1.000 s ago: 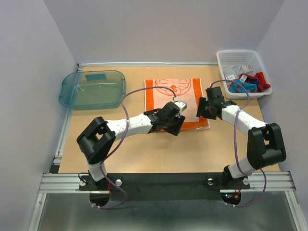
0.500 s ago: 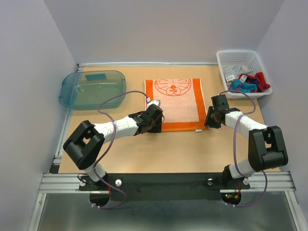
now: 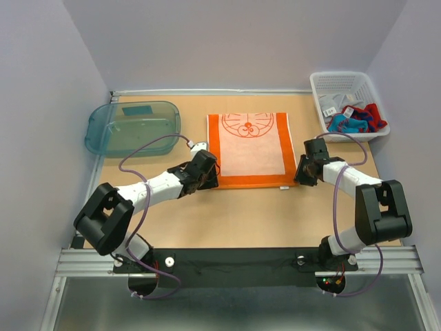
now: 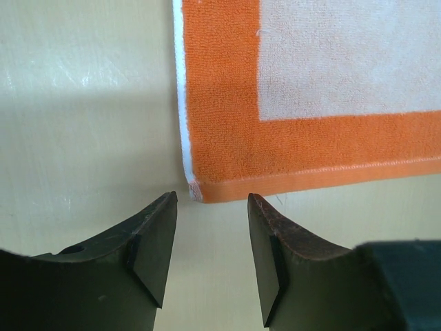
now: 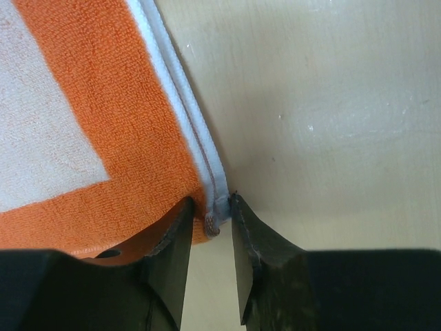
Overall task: Fold and stack the towels
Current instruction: Fold the towel
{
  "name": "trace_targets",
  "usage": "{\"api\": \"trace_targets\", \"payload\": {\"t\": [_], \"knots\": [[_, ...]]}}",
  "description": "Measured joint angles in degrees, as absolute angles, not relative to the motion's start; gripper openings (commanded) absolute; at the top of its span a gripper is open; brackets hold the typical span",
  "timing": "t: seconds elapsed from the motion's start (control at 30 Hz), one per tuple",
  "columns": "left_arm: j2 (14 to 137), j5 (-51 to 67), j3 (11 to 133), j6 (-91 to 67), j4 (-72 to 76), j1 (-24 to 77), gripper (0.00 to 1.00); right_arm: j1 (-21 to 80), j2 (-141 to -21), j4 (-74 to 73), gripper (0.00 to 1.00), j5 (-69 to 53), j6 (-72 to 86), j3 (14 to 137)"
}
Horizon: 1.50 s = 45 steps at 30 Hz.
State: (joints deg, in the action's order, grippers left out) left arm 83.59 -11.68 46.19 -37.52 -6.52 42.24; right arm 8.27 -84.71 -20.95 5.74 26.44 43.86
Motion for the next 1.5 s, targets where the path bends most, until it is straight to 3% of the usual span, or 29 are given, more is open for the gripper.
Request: {"api": "trace_targets", "payload": {"t": [0.17, 0.33, 1.17, 1.37, 1.4, 1.5], "knots": [[83.6, -12.0, 44.4, -38.8, -5.5, 41.5, 0.56, 8.3, -84.4, -20.0, 0.24, 5.5, 26.9, 43.1], [84.1, -12.0, 44.2, -39.4, -4.5, 41.0, 0.56, 8.3, -84.4, -19.8, 0.05, 5.2, 27.1, 43.1], [91.9, -12.3, 47.1, -41.2, -2.3, 41.0, 0.54, 6.7, -84.5, -19.3, 0.05, 2.0, 26.9, 42.6], [93.3, -13.0, 47.9, -42.1, -2.4, 41.0, 0.24, 4.9, -84.8, -19.2, 0.01, -1.1, 27.2, 42.6], [93.4, -13.2, 48.0, -42.3, -2.4, 41.0, 0.15, 4.6, -84.8, -19.2, 0.01, -1.6, 27.3, 42.6], [94.3, -13.6, 49.0, -42.7, -3.0, 41.0, 0.03, 4.1, -84.8, -19.3, 0.01, -2.8, 27.5, 42.6]]}}
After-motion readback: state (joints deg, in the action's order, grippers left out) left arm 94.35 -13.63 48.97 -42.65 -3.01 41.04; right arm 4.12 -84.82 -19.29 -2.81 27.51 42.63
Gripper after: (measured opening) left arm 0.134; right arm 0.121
